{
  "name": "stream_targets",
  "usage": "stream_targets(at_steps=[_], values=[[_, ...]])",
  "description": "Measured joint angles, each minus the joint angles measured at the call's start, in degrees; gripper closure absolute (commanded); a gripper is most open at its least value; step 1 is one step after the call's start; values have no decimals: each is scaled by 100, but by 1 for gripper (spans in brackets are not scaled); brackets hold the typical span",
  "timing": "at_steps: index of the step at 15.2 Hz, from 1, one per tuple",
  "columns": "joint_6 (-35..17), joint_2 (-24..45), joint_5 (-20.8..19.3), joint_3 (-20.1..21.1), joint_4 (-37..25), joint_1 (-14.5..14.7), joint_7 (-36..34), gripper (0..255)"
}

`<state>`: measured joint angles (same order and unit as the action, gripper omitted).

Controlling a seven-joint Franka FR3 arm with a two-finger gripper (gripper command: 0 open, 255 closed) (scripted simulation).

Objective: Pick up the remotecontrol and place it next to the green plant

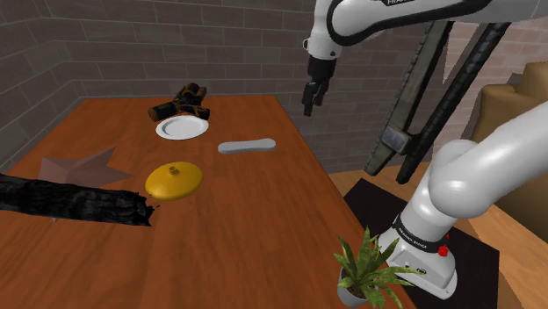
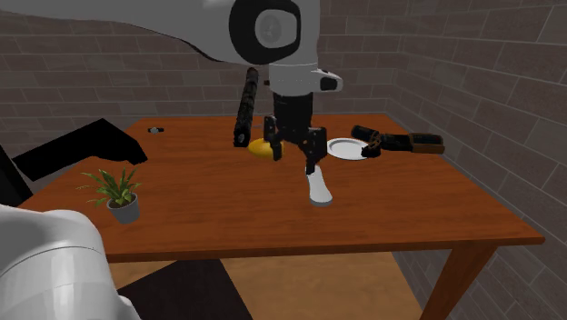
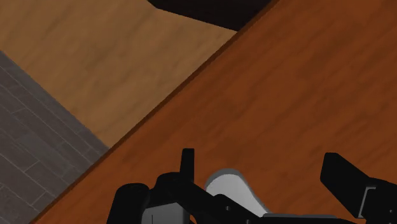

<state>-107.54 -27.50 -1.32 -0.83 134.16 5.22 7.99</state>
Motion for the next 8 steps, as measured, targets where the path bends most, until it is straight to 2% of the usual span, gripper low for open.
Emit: stream_targets(at_steps=[8], values=[[-928,1676,-17,-89,-725,344,1411,0]])
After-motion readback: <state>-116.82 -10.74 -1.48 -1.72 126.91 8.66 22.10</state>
